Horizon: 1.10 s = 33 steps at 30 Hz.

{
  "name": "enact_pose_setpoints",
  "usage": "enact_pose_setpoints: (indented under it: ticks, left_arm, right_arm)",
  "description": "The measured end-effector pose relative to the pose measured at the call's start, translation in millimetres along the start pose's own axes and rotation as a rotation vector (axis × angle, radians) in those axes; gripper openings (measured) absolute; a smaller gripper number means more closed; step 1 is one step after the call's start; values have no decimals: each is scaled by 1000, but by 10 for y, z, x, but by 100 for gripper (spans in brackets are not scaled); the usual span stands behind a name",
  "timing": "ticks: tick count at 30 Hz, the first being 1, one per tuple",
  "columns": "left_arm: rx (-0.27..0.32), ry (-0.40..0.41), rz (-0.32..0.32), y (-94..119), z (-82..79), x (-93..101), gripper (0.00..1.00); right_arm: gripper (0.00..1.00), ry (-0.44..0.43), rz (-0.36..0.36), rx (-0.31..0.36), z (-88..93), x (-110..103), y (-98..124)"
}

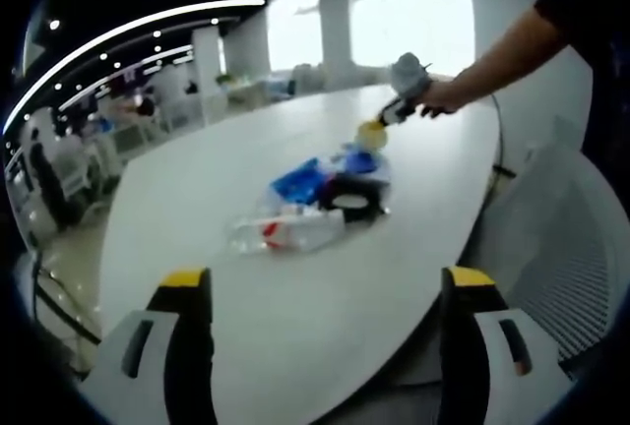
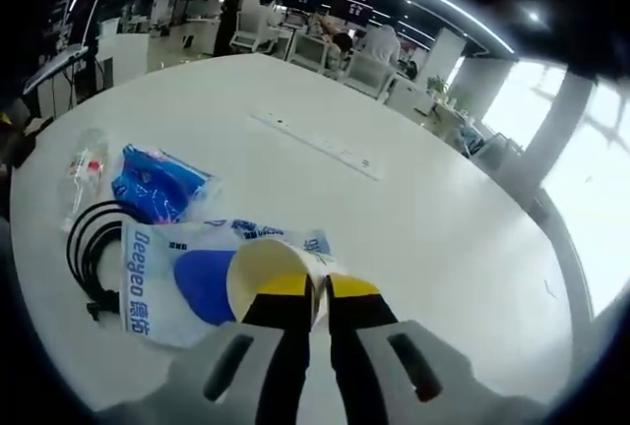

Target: Arrange the tabletop items into an orderly group along one side of the table until the central work area is clear of visible clutter.

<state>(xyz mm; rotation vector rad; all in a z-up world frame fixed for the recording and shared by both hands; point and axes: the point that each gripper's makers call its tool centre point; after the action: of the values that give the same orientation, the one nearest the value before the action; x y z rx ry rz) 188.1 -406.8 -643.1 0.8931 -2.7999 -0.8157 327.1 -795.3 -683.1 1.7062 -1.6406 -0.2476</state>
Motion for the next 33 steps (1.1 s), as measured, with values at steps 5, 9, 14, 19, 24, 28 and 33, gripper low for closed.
enact_pose_setpoints:
  ticks: [5, 9, 14, 19, 24, 28, 33]
  left_arm:
    - [-1, -4, 0, 0, 2, -4, 93]
    - [0, -9, 4, -1, -3, 4, 93]
    - [4, -10, 6, 4, -9, 12, 93]
    - [4, -16, 9, 5, -9, 23, 93]
    - [7, -18, 7, 5, -20, 24, 93]
    - [12, -17, 4, 7, -31, 17, 93]
    - [19, -14, 2, 11, -47, 11, 93]
  right_arm:
    - [8, -7, -1, -14, 86, -59, 35]
    - [10, -17, -10, -29, 183, -117, 66]
    - [13, -28, -26, -43, 262, -169, 92]
    - [14, -31, -30, -56, 315, -169, 117]
    - [16, -40, -30, -52, 322, -163, 151]
    - [19, -38, -35, -47, 320, -180, 175]
    - [23, -58, -38, -33, 309, -202, 227]
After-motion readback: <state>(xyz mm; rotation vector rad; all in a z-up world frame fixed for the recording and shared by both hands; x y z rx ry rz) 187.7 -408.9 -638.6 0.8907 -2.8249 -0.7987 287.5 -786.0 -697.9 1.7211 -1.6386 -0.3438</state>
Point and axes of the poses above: the point that each gripper's makers call its tool centre point, and the gripper's own axes: y roughly backward along the fingers, x roughly to its right, z roughly out of its underside, and after that the axes turned 1 degree about -y, right-handed
